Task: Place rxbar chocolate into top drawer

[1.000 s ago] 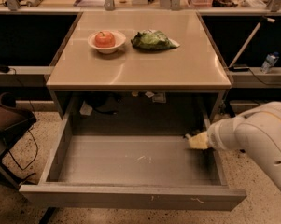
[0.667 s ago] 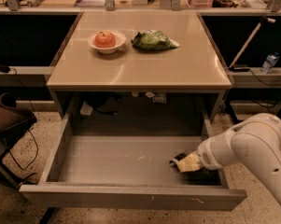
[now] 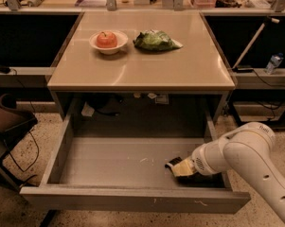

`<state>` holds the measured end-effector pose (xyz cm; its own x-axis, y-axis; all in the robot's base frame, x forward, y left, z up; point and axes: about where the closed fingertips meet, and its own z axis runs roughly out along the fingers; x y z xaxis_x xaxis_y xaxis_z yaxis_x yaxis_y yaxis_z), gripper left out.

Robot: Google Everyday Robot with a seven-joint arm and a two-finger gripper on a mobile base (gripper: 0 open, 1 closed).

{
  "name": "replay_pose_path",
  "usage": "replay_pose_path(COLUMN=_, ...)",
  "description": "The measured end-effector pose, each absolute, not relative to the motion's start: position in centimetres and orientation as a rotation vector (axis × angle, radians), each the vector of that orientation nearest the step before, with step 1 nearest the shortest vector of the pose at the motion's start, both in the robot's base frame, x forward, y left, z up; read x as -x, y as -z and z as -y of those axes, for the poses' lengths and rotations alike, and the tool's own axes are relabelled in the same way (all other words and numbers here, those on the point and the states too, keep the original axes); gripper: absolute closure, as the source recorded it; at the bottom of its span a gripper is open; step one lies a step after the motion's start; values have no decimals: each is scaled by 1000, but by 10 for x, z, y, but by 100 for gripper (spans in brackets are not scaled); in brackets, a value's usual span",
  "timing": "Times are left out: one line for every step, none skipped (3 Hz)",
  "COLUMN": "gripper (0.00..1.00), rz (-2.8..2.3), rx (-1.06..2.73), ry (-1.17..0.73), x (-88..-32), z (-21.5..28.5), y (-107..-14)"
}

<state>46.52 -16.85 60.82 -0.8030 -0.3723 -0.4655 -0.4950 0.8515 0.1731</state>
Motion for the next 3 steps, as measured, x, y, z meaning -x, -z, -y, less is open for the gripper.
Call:
replay_pose_path(gripper=100, rz=-2602, rx=633, ry=-377, x=-471, z=171, y=-606)
replay_pose_path(gripper=81, rz=-2602, rx=633, ry=-377, x=-471, z=171, y=-606)
replay_pose_path(gripper=58, rz=-2602, rx=633, ry=-377, x=-471, z=171, y=-606)
